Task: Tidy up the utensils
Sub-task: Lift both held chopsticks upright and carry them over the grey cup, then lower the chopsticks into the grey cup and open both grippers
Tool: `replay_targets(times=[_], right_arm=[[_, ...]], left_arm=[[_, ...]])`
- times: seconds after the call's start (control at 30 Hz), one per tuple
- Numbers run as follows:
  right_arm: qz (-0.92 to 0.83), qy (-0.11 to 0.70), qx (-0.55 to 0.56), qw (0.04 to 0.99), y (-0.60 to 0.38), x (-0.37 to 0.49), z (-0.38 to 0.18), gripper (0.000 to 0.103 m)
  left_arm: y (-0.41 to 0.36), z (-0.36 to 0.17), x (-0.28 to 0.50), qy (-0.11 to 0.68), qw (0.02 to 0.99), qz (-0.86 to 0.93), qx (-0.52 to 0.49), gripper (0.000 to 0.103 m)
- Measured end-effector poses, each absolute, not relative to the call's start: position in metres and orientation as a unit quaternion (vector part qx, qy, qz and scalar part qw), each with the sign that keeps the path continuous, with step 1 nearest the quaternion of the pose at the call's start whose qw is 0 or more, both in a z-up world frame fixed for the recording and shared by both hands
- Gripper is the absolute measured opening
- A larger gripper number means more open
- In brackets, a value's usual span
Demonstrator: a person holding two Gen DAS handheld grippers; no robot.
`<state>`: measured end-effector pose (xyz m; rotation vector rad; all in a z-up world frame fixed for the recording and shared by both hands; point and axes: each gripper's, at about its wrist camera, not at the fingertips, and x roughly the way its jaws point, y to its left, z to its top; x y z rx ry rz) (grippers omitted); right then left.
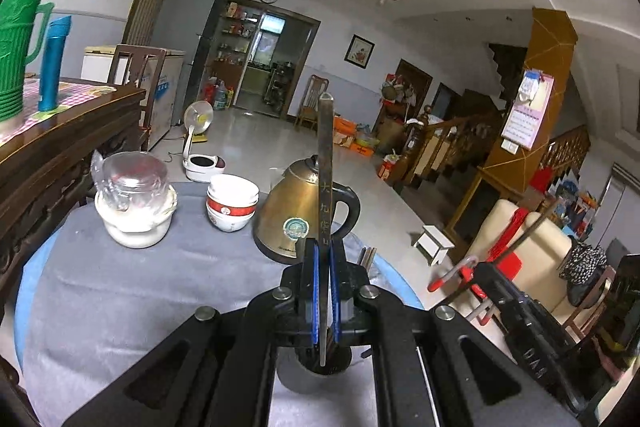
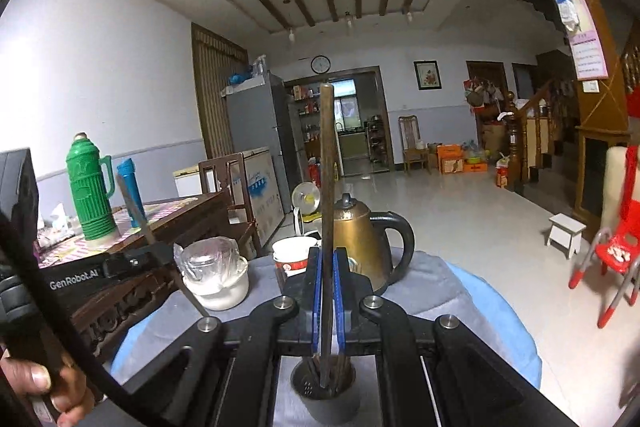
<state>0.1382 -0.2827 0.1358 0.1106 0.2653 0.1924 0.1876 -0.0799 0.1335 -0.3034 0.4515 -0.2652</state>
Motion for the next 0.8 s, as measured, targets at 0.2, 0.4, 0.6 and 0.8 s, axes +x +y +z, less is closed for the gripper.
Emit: replay_targets(times=[0.2,0.4,0.6,0.8], right_arm=[[0.096,0.177,0.049,0.978,-0.275,0.171,0.112,0.006],[0.092,0.205,0.050,0.973,-0.277,0.189,0.087,0.006],[0.093,0.218,0.050,0.970,-0.280,0.198,0.080,0.006],[0.092,0.227,0.051,0.968,-0.281,0.203,0.072,0.006]], left_arm=[[-0.096,0.118,0.209,0.241,0.952,-0.131,-0.136,0.005],[-0.104,0.101,0.225,0.257,0.950,-0.124,-0.126,0.005],[-0.113,0.092,0.234,0.275,0.948,-0.116,-0.115,0.005],[-0.119,0.086,0.235,0.283,0.947,-0.115,-0.104,0.005]])
